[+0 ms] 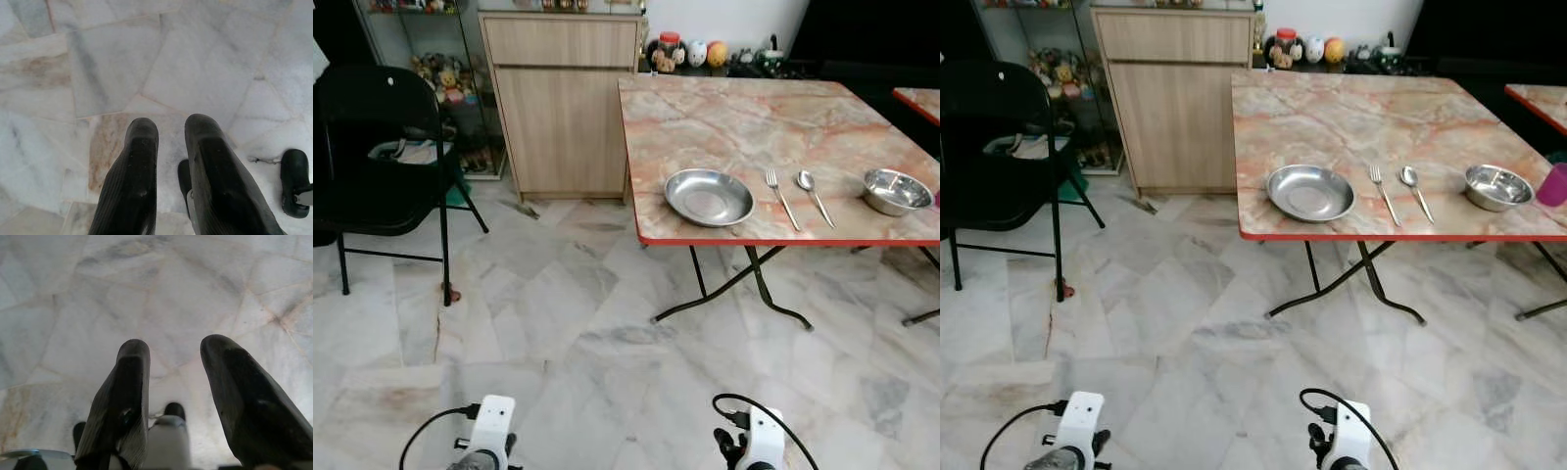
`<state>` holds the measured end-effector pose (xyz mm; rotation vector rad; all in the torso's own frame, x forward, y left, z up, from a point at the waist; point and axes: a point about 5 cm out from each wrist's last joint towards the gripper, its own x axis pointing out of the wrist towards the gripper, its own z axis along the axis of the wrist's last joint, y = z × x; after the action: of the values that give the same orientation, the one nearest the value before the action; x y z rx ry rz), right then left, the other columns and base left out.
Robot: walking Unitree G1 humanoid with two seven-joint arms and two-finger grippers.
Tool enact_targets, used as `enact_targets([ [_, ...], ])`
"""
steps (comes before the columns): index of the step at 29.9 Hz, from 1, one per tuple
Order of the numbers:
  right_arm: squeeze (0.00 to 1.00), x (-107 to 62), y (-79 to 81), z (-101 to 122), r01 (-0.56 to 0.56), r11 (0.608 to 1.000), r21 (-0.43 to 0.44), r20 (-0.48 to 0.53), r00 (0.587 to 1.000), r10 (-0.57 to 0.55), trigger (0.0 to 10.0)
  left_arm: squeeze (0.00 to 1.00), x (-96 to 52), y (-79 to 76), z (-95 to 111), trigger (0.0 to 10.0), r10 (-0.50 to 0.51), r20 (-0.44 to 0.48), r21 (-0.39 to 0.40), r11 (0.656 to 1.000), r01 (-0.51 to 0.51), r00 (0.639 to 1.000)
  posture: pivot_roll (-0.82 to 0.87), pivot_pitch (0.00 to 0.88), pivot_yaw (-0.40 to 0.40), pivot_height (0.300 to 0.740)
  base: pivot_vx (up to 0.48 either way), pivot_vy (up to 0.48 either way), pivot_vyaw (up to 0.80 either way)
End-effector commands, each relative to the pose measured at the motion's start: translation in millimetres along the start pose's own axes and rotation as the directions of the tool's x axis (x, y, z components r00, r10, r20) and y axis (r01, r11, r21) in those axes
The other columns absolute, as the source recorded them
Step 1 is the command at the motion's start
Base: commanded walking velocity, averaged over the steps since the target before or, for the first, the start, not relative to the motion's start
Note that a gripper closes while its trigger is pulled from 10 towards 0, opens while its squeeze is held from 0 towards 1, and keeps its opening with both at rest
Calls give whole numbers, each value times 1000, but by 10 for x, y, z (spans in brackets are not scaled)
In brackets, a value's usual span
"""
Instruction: Setting the table
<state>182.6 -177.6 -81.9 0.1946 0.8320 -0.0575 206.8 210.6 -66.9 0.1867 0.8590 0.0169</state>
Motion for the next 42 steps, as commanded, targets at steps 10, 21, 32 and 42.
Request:
enact_targets([
  [10,0,-18,-80,-19,27,1000,11,-8,1000,-27,10000,0,6,-88,-1,10000,-28,-11,19,999,28,1000,52,0,-36,740,0,-375,0],
  [21,0,-22,-76,-35,24,1000,3,-12,1000,-24,10000,0,7,-94,4,10000,-33,-10,24,999,33,999,48,0,-33,740,0,-375,0],
  [32,0,-23,-73,-38,20,1000,7,-13,1000,-20,10000,0,10,-93,16,10000,-27,-9,12,1000,27,1000,51,0,-34,740,0,-232,0],
  [42,0,-21,-78,-30,24,999,24,-11,1000,-24,10000,0,3,-61,3,10000,-27,2,-54,998,27,1000,55,0,-37,740,0,0,0],
])
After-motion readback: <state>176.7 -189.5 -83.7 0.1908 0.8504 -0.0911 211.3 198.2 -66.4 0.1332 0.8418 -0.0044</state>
